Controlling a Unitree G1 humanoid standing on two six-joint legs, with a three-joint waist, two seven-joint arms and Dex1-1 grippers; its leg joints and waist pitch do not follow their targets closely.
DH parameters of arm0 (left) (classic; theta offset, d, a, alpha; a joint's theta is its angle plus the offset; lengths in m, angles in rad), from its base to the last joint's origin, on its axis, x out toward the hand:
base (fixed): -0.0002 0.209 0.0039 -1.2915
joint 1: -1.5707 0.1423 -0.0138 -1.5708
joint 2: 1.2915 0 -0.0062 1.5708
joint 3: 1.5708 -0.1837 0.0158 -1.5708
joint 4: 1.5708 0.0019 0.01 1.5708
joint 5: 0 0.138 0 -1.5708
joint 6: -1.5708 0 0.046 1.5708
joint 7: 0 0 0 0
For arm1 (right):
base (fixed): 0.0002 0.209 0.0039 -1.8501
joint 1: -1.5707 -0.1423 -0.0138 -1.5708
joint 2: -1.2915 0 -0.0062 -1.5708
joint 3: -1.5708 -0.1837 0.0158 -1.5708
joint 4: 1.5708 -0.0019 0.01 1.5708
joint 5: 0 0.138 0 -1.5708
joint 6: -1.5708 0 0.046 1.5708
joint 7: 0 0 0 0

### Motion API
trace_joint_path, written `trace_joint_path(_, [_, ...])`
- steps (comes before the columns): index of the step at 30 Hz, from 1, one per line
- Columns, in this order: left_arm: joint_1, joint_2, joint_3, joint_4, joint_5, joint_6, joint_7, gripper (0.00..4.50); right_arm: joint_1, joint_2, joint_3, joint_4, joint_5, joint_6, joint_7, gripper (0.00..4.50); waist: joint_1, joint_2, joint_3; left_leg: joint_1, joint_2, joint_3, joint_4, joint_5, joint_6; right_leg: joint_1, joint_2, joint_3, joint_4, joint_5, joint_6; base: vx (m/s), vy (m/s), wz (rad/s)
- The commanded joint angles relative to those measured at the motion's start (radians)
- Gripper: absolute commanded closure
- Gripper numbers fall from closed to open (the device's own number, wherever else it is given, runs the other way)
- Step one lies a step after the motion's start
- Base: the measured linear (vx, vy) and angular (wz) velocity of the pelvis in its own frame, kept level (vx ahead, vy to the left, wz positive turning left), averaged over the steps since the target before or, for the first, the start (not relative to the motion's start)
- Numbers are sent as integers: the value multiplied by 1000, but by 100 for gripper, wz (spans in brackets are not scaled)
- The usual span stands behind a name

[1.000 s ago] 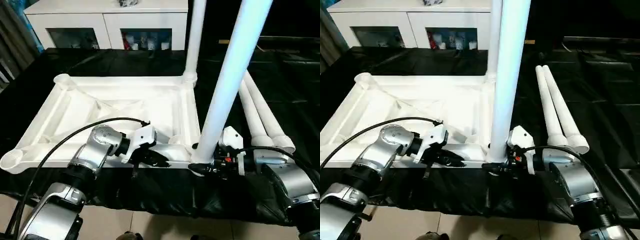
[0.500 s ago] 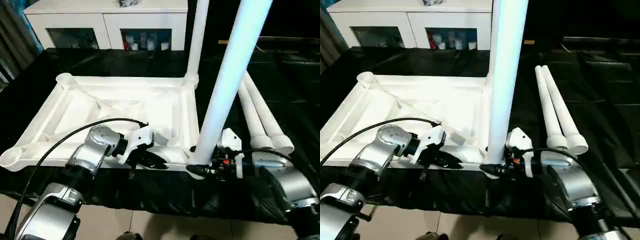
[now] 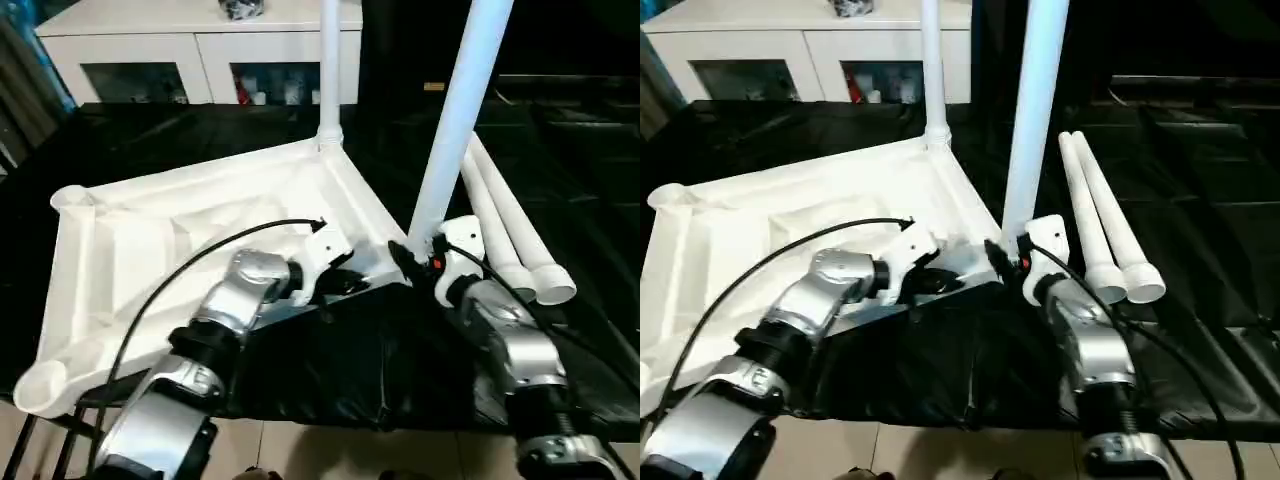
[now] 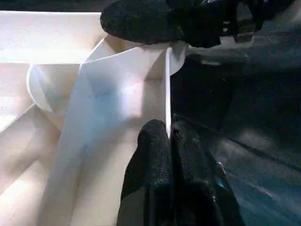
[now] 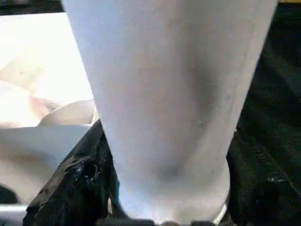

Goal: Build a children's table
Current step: Rotate leg to tighten

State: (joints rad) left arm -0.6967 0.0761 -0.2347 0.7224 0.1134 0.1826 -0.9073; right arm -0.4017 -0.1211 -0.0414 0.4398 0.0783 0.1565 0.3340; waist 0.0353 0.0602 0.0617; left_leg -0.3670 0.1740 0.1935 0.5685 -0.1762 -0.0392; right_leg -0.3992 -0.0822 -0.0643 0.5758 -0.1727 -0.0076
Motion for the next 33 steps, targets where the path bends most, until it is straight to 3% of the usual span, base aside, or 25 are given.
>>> trace_joint_path(1, [-11, -116, -51, 13, -13, 1, 29, 450, -8, 110, 125, 31, -10, -7, 53, 122, -3, -17, -45, 11, 49, -24, -70, -293, 55, 34, -67, 44, -90, -383, -187, 0, 0, 0])
trace_joint_path(5, [-1, -112, -56, 1, -20, -3, 16, 450, -14, 120, 123, 34, 0, -30, 57, 90, -5, -16, -43, 9, 50, -27, -75, -316, 54, 34, -67, 42, -94, -417, -169, 0, 0, 0])
trace_joint_path(10, [8, -79, -53, -11, -30, -35, -32, 450, -2, 77, 142, 11, -8, -45, 121, 43, -6, -16, -45, 7, 50, -27, -74, -315, 60, 35, -69, 43, -92, -396, -172, 0, 0, 0])
trace_joint_path(14, [24, -32, -54, -33, -41, -52, -105, 450, 18, 19, 153, -24, 4, -55, 223, 29, -3, -17, -51, 2, 50, -24, -69, -268, 83, 43, -69, 43, -84, -317, -194, 0, 0, 0])
trace_joint_path(19, [48, 41, -66, -73, -71, -95, -249, 450, 60, -90, 182, -94, 36, -54, 416, 29, 1, -16, -60, -3, 51, -20, -57, -160, 137, 50, -68, 41, -66, -162, -241, 0, 0, 0])
trace_joint_path(22, [62, 81, -75, -104, -90, -104, -339, 450, 87, -160, 204, -141, 56, -41, 540, 29, 10, -13, -59, -3, 57, -17, -54, -149, 165, 51, -66, 37, -57, -102, -265, 0, 0, 0])
trace_joint_path(28, [81, 156, -96, -140, -102, -130, -473, 450, 123, -275, 232, -224, 103, 9, 733, 29, 15, -12, -52, 4, 61, -18, -63, -237, 123, 45, -67, 39, -69, -251, -246, 0, 0, 0])
trace_joint_path(33, [97, 199, -110, -170, -116, -135, -557, 450, 128, -326, 245, -256, 131, 51, 824, 70, 21, -17, -53, 2, 61, -19, -61, -200, 124, 47, -68, 41, -64, -218, -247, 0, 0, 0])
